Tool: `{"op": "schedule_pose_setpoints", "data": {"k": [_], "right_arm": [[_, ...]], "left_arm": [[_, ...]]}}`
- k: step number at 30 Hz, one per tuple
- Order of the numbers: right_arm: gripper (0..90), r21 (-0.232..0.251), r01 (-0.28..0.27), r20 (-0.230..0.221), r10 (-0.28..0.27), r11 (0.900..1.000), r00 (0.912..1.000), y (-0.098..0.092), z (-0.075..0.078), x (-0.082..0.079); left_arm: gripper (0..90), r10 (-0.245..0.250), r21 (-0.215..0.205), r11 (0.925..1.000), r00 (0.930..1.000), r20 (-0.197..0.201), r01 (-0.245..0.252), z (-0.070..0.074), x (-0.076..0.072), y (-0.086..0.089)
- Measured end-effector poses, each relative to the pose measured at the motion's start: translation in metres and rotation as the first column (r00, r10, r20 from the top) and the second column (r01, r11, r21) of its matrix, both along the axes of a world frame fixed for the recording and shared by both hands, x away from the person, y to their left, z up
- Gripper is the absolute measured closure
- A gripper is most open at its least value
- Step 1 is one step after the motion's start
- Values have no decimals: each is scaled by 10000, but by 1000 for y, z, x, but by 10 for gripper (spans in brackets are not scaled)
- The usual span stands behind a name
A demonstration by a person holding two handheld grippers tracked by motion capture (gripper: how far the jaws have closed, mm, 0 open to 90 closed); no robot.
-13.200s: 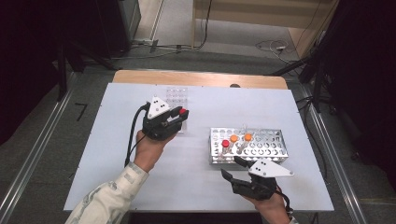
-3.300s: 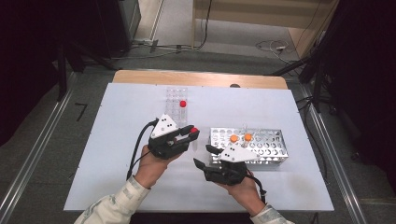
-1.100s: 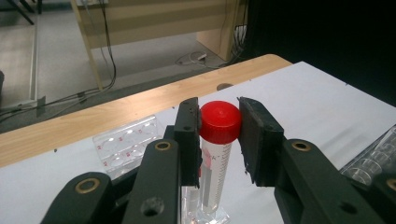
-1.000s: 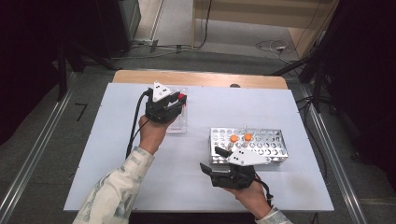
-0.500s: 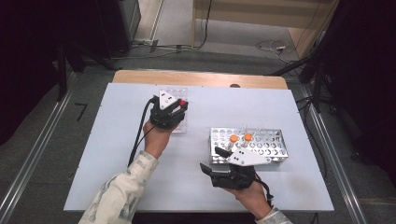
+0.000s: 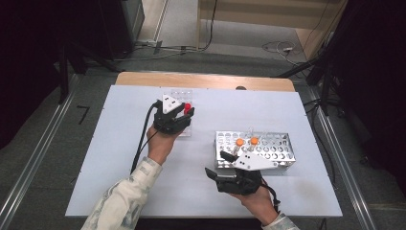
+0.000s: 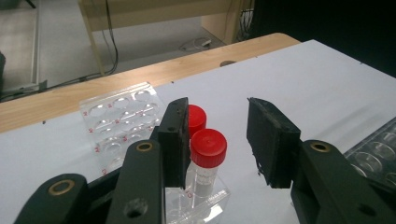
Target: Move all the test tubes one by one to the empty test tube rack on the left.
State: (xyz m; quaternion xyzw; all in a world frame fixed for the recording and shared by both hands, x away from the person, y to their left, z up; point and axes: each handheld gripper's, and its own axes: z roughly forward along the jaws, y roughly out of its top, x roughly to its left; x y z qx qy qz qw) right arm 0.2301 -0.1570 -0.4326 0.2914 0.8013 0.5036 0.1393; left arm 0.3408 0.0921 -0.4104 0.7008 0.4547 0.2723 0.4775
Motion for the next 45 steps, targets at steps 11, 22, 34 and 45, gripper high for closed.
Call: {"op": "schedule_pose_setpoints", "data": {"k": [11, 22, 34, 45], "right_arm": [[268, 62, 156, 98, -157, 9999, 9998, -10, 2, -4], [296, 165, 908, 158, -911, 9957, 9957, -36, 1, -6], [413, -92, 2476, 262, -2473, 9688, 9686, -51, -17, 15], [568, -410, 3320, 618, -3292, 9424, 9422, -45, -25, 28]], "left_arm": [[296, -103, -617, 9981, 9997, -199, 90, 5, -17, 4], [135, -416, -729, 9966, 9987, -288, 394, 8, -31, 2], [86, -606, -849, 9947, 9977, -312, 577, 6, -35, 0], [85, -682, -635, 9957, 9974, -209, 668, 7, -38, -4]]}}
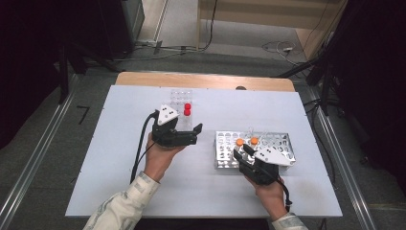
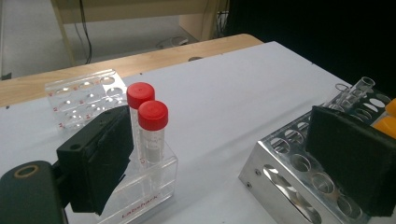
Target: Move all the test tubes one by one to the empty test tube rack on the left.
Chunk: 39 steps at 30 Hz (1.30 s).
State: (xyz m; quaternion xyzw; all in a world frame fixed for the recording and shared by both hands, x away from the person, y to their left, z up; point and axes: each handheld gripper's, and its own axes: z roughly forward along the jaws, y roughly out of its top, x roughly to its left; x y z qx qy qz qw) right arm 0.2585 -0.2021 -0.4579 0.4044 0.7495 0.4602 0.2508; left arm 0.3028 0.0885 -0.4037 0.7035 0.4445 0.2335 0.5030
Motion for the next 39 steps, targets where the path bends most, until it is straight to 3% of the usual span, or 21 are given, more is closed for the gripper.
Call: {"op": "schedule_pose_setpoints", "data": {"k": [16, 22, 28, 39], "right_arm": [[701, 81, 232, 169, -233, 9997, 9996, 5, -9, 9], [711, 39, 195, 248, -196, 9998, 9995, 5, -8, 9], [712, 13, 216, 671, -216, 9998, 9975, 6, 1, 5], [714, 153, 228, 1220, -245, 9996, 9922, 6, 26, -4]], "left_arm": [[87, -90, 190, 9998, 10000, -41, 91, -1, -1, -5], [85, -76, 135, 9999, 9999, -92, 77, -1, -2, -5], [63, -59, 56, 10000, 9996, -286, 60, -1, -2, -5], [63, -231, -10, 9997, 9995, -209, 231, 1, -5, -7]]}}
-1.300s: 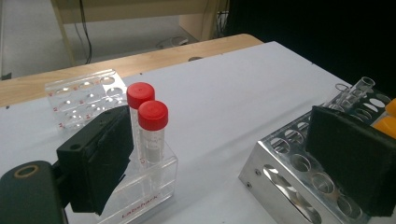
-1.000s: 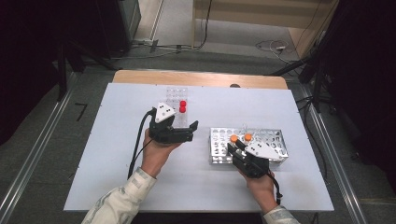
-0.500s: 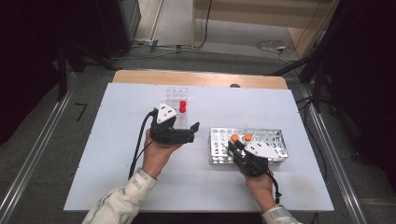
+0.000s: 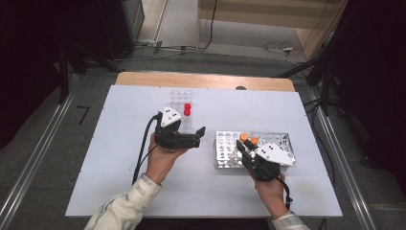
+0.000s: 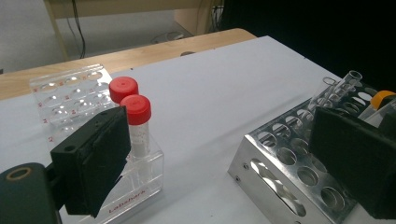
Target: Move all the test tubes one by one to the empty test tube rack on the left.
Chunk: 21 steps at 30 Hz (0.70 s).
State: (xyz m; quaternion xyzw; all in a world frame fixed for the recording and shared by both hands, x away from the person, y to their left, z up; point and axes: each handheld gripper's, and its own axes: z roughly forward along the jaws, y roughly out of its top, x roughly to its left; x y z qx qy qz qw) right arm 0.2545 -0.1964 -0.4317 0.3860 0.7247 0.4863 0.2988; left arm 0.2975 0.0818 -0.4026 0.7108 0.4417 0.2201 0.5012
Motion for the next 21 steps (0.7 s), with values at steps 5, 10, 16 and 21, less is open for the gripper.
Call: {"op": "schedule_pose_setpoints", "data": {"k": [5, 10, 16, 21], "right_arm": [[714, 215, -50, 149, 47, 9998, 9999, -2, 8, -3], [714, 344, -221, 152, 215, 9992, 9997, 0, 12, -5], [714, 565, -526, 123, 520, 9970, 9986, 8, 15, -9], [714, 583, -837, 87, 833, 9948, 9965, 17, 15, -11]], "left_arm": [[66, 17, -20, 10000, 10000, 87, -17, 1, -2, 0], [66, -67, -55, 10000, 9999, 88, 68, 3, -3, 1], [66, -106, -72, 9999, 9999, 119, 107, 5, -5, 2], [68, -235, 85, 9997, 9997, 97, 234, 4, -6, 2]]}}
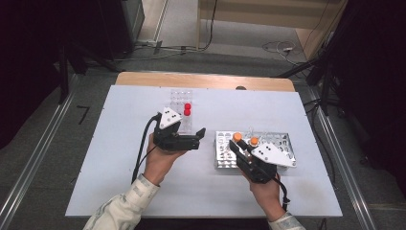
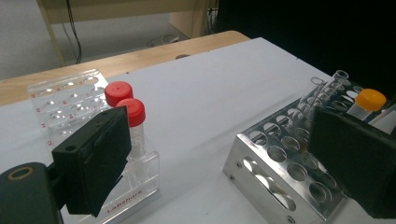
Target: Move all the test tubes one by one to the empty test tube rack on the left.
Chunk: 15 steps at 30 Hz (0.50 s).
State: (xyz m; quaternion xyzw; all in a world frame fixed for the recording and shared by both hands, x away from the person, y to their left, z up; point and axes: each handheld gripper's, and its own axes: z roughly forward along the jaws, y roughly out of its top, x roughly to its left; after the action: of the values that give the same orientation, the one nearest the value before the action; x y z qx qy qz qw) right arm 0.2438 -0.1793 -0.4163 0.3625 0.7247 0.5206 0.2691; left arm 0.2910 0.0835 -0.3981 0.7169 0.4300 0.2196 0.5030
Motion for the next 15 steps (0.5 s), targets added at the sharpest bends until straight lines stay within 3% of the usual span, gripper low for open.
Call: {"op": "schedule_pose_setpoints", "data": {"k": [9, 15], "right_arm": [[714, 28, -550, -111, 550, 9985, 9984, 20, -2, -1], [714, -54, -875, -261, 873, 9962, 9958, 33, -6, 0]], "left_arm": [[73, -1, -91, 10000, 10000, 40, 1, 2, -5, 5], [77, -83, -379, 9992, 9998, 167, 89, 7, -11, 10]]}}
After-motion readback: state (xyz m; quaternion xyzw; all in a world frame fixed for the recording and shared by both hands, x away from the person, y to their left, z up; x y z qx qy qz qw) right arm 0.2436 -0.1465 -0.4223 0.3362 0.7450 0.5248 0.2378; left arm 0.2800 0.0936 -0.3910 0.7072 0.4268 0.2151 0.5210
